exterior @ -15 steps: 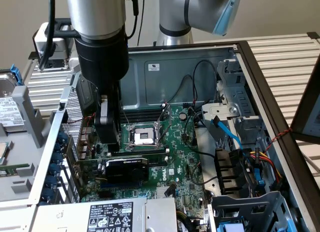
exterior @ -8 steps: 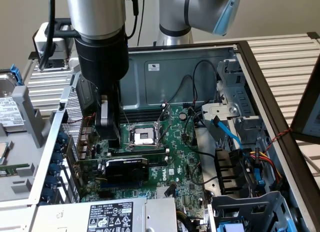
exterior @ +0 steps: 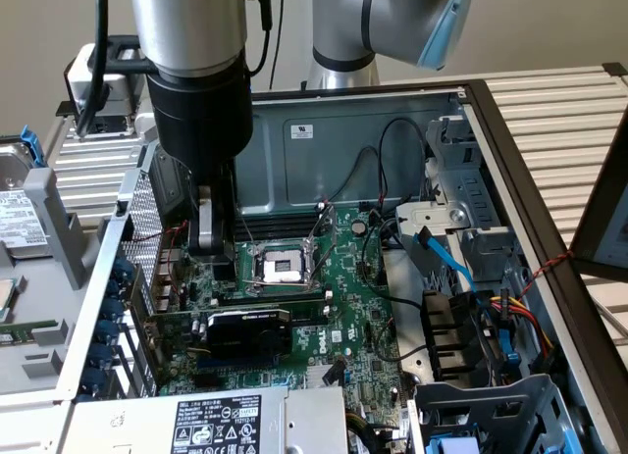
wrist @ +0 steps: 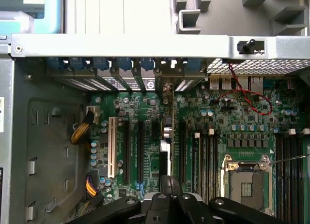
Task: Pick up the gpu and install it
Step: 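Press down on the gpu until it lock into place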
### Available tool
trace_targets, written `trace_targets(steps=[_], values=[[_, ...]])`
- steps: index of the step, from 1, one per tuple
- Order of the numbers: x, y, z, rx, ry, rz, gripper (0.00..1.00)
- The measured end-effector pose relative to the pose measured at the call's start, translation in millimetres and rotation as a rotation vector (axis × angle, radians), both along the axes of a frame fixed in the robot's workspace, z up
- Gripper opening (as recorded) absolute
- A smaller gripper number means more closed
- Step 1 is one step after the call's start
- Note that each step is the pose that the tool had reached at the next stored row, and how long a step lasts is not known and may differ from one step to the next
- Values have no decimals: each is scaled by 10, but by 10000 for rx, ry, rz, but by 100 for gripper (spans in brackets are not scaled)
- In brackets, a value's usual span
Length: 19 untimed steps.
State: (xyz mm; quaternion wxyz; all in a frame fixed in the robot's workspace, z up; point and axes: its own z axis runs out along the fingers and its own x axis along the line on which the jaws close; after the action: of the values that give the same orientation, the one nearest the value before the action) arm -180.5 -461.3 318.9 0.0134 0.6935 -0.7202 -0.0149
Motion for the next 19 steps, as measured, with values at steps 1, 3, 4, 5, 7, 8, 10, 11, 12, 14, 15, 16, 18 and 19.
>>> trace_targets(steps=[1, 3, 4, 5, 7, 8, 10, 11, 12, 14, 15, 16, 18, 19], values=[[-4, 8, -2, -6, 1, -2, 11], [-8, 18, -16, -18, 17, 0, 11], [-10, 20, -33, -22, 24, 0, 11], [-16, 23, -50, -25, 27, 0, 11], [-37, 26, -87, -25, 32, 0, 11], [-53, 28, -103, -26, 40, 0, 11], [-96, 30, -139, -26, 49, 1, 11], [-117, 31, -159, -26, 52, 0, 11], [-133, 32, -177, -29, 55, 0, 11], [-150, 33, -214, -38, 56, 0, 11], [-154, 33, -231, -41, 56, 0, 11], [-156, 33, -250, -43, 55, 0, 11], [-155, 32, -286, -46, 56, 2, 11], [-156, 32, -303, -49, 56, 1, 11]])
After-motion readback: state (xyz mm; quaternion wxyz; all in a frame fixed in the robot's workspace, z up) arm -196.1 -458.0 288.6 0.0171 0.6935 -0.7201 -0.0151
